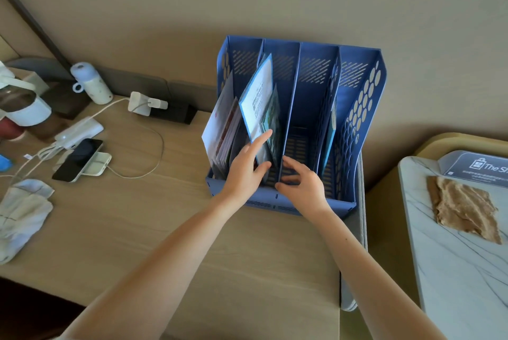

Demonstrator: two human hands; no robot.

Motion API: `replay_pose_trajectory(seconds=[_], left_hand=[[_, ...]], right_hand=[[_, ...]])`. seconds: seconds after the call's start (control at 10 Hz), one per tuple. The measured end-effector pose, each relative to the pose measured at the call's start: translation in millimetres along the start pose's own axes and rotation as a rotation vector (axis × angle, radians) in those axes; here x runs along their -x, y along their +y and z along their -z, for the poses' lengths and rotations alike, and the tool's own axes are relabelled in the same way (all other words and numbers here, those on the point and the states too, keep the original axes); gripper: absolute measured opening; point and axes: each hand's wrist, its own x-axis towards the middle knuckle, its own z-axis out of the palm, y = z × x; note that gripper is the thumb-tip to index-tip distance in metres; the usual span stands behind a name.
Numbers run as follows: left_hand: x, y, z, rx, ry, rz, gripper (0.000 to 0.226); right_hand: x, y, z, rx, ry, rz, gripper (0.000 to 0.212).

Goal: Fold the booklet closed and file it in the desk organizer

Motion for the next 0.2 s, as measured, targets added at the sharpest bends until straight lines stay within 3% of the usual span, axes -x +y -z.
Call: replay_pose_trajectory(seconds=[0.2], left_hand=[[21.7,3.3,24.1,-0.126,0.102,-0.116,0.056]], right_hand=[[14.2,-7.9,-2.4,-0.021,0.084,0.052,0.059]])
